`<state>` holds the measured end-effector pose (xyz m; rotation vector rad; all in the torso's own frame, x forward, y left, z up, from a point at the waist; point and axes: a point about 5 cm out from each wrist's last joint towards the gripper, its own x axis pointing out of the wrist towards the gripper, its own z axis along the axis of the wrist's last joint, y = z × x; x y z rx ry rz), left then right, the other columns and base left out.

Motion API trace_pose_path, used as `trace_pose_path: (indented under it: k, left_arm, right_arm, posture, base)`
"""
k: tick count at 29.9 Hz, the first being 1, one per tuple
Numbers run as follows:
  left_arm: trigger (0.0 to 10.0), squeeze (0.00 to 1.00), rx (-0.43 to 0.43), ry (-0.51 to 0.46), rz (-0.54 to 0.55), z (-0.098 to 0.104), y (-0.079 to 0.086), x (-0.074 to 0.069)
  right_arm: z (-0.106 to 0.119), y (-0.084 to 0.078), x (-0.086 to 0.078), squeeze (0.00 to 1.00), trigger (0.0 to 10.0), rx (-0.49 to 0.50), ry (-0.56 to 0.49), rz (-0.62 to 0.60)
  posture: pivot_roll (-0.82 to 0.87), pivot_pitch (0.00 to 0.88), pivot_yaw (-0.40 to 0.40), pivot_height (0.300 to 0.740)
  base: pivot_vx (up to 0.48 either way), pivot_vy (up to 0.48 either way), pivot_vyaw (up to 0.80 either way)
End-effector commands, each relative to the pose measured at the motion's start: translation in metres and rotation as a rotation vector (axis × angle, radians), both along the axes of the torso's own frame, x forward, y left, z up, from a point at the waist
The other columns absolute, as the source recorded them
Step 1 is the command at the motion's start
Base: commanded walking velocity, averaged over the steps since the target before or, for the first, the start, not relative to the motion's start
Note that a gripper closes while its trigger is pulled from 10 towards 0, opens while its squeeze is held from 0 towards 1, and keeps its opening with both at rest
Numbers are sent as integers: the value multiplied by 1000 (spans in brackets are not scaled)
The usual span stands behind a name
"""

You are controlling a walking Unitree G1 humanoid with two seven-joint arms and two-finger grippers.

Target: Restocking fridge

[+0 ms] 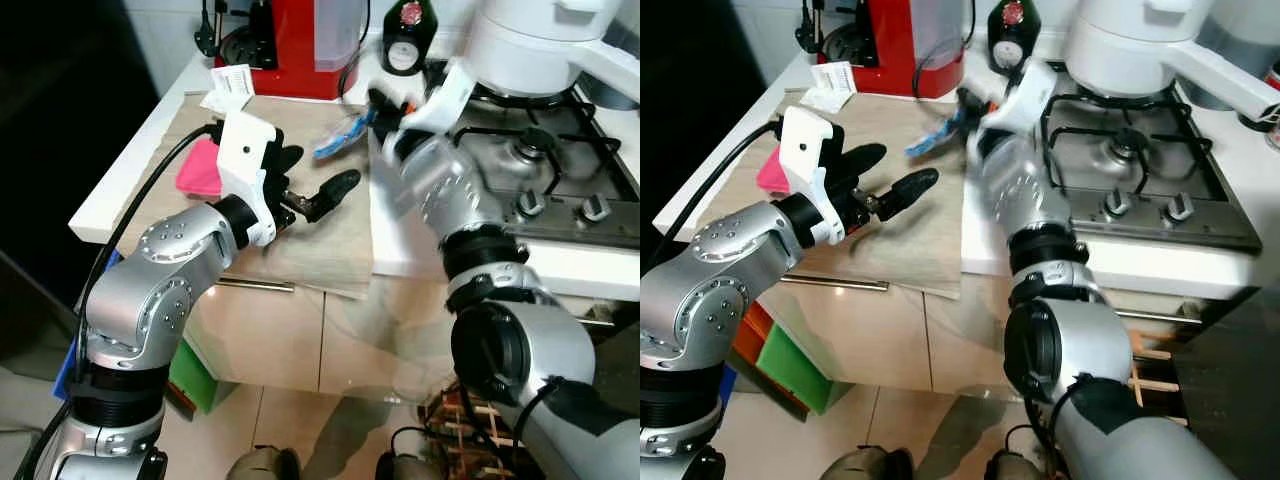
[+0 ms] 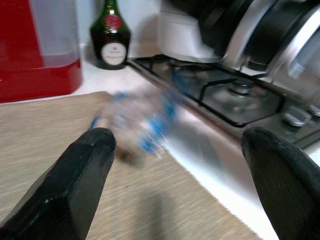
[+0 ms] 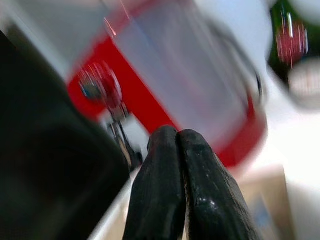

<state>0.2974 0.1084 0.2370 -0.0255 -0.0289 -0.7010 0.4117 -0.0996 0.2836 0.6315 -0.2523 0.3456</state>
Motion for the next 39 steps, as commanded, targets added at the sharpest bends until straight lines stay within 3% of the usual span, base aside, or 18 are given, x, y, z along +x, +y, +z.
trace_pose_path:
  k: [1, 6, 10, 13, 14, 15, 16, 17, 24, 27, 28, 29, 30, 32, 36, 39]
  left_arm:
    - [10000, 0, 15, -15, 25, -2, 3, 2]
    - [10000, 0, -5, -3, 61, -12, 0, 2]
    - [10000, 0, -15, 0, 68, -14, -2, 4]
    - [10000, 0, -12, -10, 86, -14, -3, 6]
    - [10000, 0, -7, -19, 113, -15, -2, 8]
    - [10000, 0, -7, -19, 113, -15, -2, 8]
    - [10000, 0, 4, -29, 139, -16, 0, 10]
    - [10000, 0, -1, -27, 147, -17, 0, 10]
    - [10000, 0, -8, -28, 168, -17, 5, 13]
    - [10000, 0, 4, -38, 193, -14, 12, 19]
    - [10000, 0, 9, -44, 200, -12, 15, 20]
    - [10000, 0, 9, -44, 200, -12, 15, 20]
    - [10000, 0, 12, -43, 196, -12, 15, 19]
    - [10000, 0, 17, -26, 176, -16, 11, 15]
    - [10000, 0, 18, -18, 171, -18, 10, 11]
    - [10000, 0, 19, -17, 173, -17, 12, 8]
  right_arm:
    - [11, -5, -3, 169, 0, -72, -85, -61]
    - [18, -18, -15, 165, 0, -184, -217, -181]
    - [11, -18, -17, 165, 0, -201, -208, -175]
    - [4, -15, -17, 133, 0, -156, -161, -127]
    - [-7, -13, -17, 0, 7137, -79, -95, -86]
    - [-7, -13, -17, 0, 7137, -79, -95, -86]
    - [-22, -16, -15, 302, 10000, -34, -8, -95]
    - [-31, -18, -15, 1000, 10000, -10, 31, -87]
    - [-49, -24, -18, 1000, 10000, 24, 108, -99]
    - [-54, -23, -21, 1000, 10000, -63, 99, -122]
    - [-54, -21, -21, 969, 10000, -132, 85, -140]
    - [-54, -21, -21, 969, 10000, -132, 85, -140]
    - [-51, -18, -19, 0, 10000, -185, 64, -149]
    - [-48, -7, -10, 0, 10000, -292, 63, -128]
    - [-51, 1, -3, 0, 10000, -336, 122, -93]
    - [-56, 15, 3, 0, 10000, -453, 196, -45]
  posture:
    - [26, 0, 51, 740]
    - [6, 0, 48, 740]
    - [-7, 0, 45, 740]
    - [-9, 0, 42, 740]
    - [-13, 0, 40, 740]
    - [-13, 0, 40, 740]
    - [-16, 0, 40, 740]
    - [-17, 0, 40, 740]
    - [-16, 0, 42, 740]
    - [-18, 0, 51, 740]
    - [-18, 0, 55, 740]
    - [-18, 0, 55, 740]
    - [-15, 0, 58, 740]
    - [0, 0, 56, 740]
    - [21, 0, 48, 740]
    - [58, 0, 35, 740]
  base:
    - [0, 0, 0]
    - [0, 0, 0]
    - [0, 0, 0]
    - [0, 0, 0]
    - [0, 0, 0]
    - [0, 0, 0]
    - [0, 0, 0]
    - [0, 0, 0]
    - [0, 0, 0]
    - [0, 0, 0]
    - [0, 0, 0]
    - [0, 0, 0]
    - [0, 0, 0]
    - [0, 0, 0]
    - [0, 0, 0]
    - [0, 0, 0]
